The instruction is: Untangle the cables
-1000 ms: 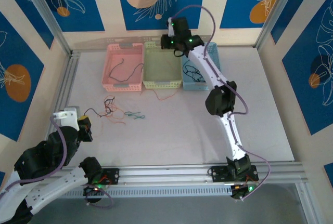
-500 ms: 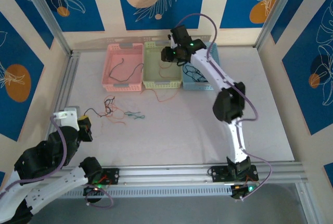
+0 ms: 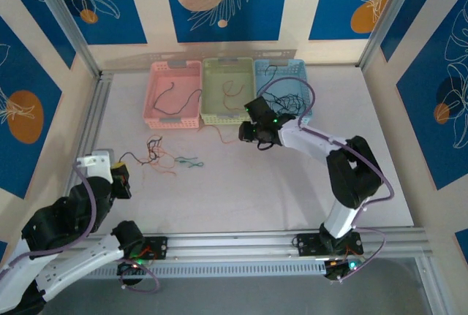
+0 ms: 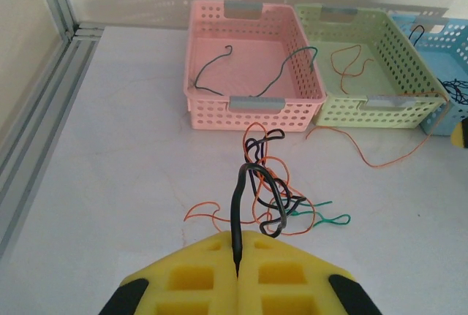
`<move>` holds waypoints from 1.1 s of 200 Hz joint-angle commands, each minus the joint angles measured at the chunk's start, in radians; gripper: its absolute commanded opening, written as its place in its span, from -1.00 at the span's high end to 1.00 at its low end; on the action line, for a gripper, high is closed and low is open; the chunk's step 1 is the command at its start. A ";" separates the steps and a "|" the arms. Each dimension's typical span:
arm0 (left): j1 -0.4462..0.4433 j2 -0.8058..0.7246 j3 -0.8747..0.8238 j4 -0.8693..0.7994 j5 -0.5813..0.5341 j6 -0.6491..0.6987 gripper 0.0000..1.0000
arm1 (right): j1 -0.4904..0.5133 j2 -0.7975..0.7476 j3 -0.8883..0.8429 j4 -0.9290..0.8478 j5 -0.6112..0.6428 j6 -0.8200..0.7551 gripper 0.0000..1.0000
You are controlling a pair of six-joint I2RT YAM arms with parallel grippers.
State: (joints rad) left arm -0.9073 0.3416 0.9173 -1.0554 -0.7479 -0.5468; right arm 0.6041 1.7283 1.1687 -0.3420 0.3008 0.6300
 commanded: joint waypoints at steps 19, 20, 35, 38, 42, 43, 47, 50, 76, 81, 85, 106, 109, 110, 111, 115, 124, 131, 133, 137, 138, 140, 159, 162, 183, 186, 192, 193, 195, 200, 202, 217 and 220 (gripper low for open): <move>-0.010 0.005 -0.005 0.011 -0.003 0.014 1.00 | -0.014 0.038 -0.033 0.242 0.100 0.013 0.21; -0.010 0.006 -0.005 0.011 -0.002 0.014 1.00 | -0.015 0.039 -0.033 0.245 0.098 0.012 0.21; -0.010 0.007 -0.005 0.011 -0.003 0.014 1.00 | -0.036 0.070 -0.021 0.263 0.080 0.012 0.22; -0.010 0.008 -0.005 0.011 -0.003 0.014 1.00 | -0.039 0.075 -0.017 0.264 0.077 0.010 0.23; -0.010 0.009 -0.005 0.011 -0.002 0.014 1.00 | -0.042 0.082 -0.014 0.269 0.077 0.007 0.24; -0.010 0.008 -0.005 0.011 -0.002 0.015 1.00 | -0.042 0.083 -0.013 0.270 0.077 0.006 0.24; -0.010 0.010 -0.005 0.012 -0.001 0.016 1.00 | -0.045 0.089 -0.012 0.279 0.076 0.003 0.26; -0.010 0.010 -0.005 0.011 -0.001 0.015 1.00 | -0.047 0.092 -0.012 0.284 0.075 0.001 0.26; -0.010 0.010 -0.005 0.011 -0.001 0.016 1.00 | -0.049 0.116 -0.021 0.348 0.079 -0.026 0.33; -0.009 0.010 -0.005 0.011 -0.001 0.015 1.00 | -0.049 0.119 -0.023 0.362 0.078 -0.032 0.35; -0.010 0.010 -0.005 0.011 -0.001 0.016 1.00 | -0.049 0.123 -0.025 0.371 0.078 -0.036 0.36; -0.010 0.011 -0.005 0.012 0.001 0.016 1.00 | -0.047 0.143 -0.027 0.405 0.086 -0.054 0.40; -0.010 0.011 -0.005 0.012 0.001 0.015 1.00 | -0.047 0.147 -0.026 0.407 0.088 -0.055 0.41; -0.010 0.011 -0.005 0.012 0.001 0.016 1.00 | -0.047 0.148 -0.026 0.407 0.088 -0.054 0.41; -0.010 0.011 -0.005 0.012 0.001 0.016 1.00 | -0.047 0.150 -0.026 0.408 0.088 -0.054 0.42; -0.010 0.012 -0.005 0.012 0.001 0.016 1.00 | -0.047 0.153 -0.024 0.409 0.090 -0.056 0.43; -0.010 0.011 -0.005 0.012 0.000 0.015 1.00 | -0.046 0.161 -0.023 0.412 0.092 -0.057 0.47; -0.010 0.011 -0.005 0.012 0.001 0.016 1.00 | -0.046 0.162 -0.021 0.412 0.093 -0.058 0.52; -0.010 0.011 -0.005 0.013 0.000 0.016 1.00 | -0.046 0.162 -0.021 0.412 0.093 -0.058 0.55; -0.010 0.010 -0.005 0.012 0.001 0.016 1.00 | -0.045 0.162 -0.022 0.413 0.095 -0.058 0.59; -0.010 0.010 -0.005 0.012 0.001 0.015 1.00 | -0.044 0.162 -0.022 0.413 0.095 -0.057 0.60; -0.010 0.010 -0.005 0.012 0.001 0.016 1.00 | -0.043 0.162 -0.023 0.413 0.098 -0.058 0.62; -0.010 0.006 -0.005 0.012 0.000 0.016 1.00 | -0.036 0.147 -0.023 0.395 0.099 -0.061 0.88; -0.010 0.005 -0.005 0.012 0.001 0.016 1.00 | -0.034 0.142 -0.023 0.392 0.092 -0.062 0.92; -0.010 0.006 -0.005 0.012 0.002 0.015 1.00 | -0.019 0.083 -0.025 0.336 0.088 -0.048 1.00; -0.010 0.005 -0.005 0.012 0.001 0.015 1.00 | -0.016 0.072 -0.029 0.331 0.086 -0.046 1.00; -0.010 0.005 -0.005 0.012 0.003 0.015 1.00 | -0.011 0.047 -0.034 0.319 0.083 -0.043 1.00; -0.011 0.005 -0.005 0.012 0.003 0.016 1.00 | -0.011 0.043 -0.035 0.317 0.082 -0.042 1.00; -0.010 0.005 -0.005 0.012 0.002 0.016 1.00 | -0.008 0.034 -0.037 0.313 0.082 -0.040 1.00; -0.010 0.005 -0.005 0.012 0.002 0.016 1.00 | -0.005 0.012 -0.038 0.300 0.078 -0.032 1.00; -0.010 0.005 -0.005 0.012 0.002 0.016 1.00 | -0.005 0.003 -0.037 0.293 0.075 -0.030 1.00; -0.010 0.006 -0.005 0.012 0.002 0.015 1.00 | -0.006 -0.055 -0.022 0.251 0.055 -0.022 1.00; -0.010 0.006 -0.005 0.012 0.002 0.015 1.00 | -0.005 -0.064 -0.015 0.242 0.053 -0.022 1.00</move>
State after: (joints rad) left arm -0.9077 0.3435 0.9173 -1.0554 -0.7479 -0.5465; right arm 0.5911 1.7931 1.1332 -0.0414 0.3725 0.5846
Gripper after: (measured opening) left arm 0.065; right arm 0.051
